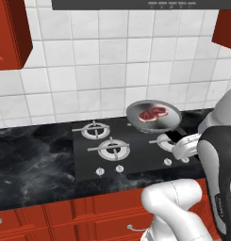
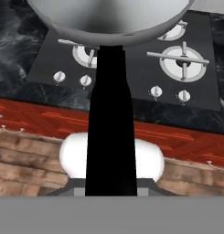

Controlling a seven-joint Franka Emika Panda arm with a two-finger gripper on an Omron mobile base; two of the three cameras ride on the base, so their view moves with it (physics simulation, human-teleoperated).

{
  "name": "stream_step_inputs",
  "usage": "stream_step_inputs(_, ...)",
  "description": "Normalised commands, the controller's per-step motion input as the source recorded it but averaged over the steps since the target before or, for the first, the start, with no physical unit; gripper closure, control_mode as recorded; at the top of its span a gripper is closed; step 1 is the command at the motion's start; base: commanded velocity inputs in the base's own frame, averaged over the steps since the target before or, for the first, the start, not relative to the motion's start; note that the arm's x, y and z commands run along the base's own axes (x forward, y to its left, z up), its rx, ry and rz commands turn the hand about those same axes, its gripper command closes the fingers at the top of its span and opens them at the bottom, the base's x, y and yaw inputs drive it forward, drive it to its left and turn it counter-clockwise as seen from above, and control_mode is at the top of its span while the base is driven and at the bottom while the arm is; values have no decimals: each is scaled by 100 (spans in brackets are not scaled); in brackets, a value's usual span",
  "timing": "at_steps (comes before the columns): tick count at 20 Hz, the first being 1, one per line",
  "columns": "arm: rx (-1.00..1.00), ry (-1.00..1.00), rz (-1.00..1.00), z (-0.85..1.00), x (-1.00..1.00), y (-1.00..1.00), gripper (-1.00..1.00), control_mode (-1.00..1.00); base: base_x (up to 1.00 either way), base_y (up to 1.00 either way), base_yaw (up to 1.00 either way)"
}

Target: Pick up the pan with the steak in it and place it on the dining table. Then place the steak on the plate.

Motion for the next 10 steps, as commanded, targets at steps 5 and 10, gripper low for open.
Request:
stream_step_inputs(5,17,-14,4,7,-30,-1,100,-100,0,0,0)
stream_step_inputs(10,0,-1,0,0,0,0,100,-100,0,0,0)
